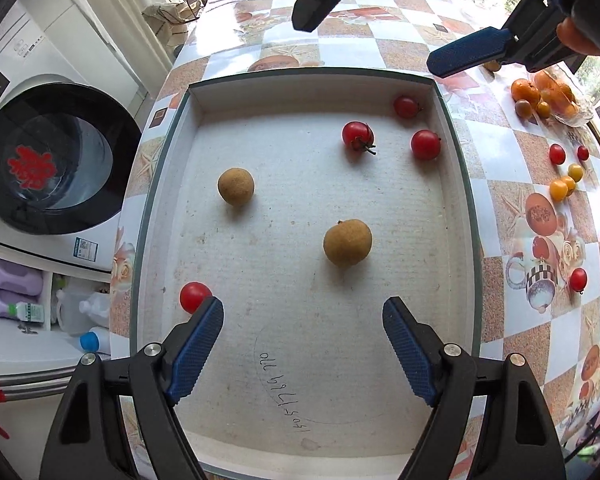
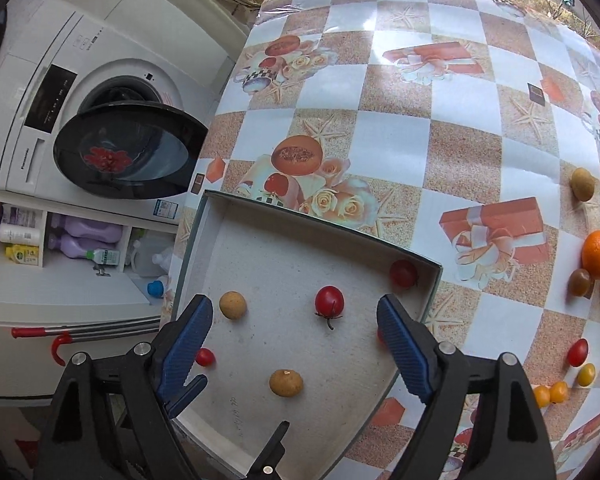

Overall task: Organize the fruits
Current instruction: 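Move both open tools back toward the tomatoes near the glass bowl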

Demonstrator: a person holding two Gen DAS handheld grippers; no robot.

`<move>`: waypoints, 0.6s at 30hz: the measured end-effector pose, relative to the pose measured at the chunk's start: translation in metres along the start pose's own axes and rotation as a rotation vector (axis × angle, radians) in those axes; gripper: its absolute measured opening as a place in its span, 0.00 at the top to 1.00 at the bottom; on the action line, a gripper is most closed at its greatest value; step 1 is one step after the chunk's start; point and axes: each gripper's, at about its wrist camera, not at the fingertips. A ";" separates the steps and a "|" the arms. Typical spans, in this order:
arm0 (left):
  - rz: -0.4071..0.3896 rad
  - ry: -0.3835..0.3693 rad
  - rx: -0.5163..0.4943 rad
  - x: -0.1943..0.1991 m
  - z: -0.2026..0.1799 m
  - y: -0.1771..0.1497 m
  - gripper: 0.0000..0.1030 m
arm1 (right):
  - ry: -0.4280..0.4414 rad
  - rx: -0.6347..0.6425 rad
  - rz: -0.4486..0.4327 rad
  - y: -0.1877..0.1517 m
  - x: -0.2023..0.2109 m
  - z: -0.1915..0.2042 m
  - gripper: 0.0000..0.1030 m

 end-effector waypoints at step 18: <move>-0.061 -0.021 -0.099 0.043 -0.058 0.023 0.19 | -0.157 -0.208 -0.054 -0.102 0.078 -0.125 0.15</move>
Point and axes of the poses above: each gripper's, at about its wrist camera, not at the fingertips, and x roughly against the way its jaws point, z to its left, y to its top, and after that the axes turned 6 degrees about z, right-handed
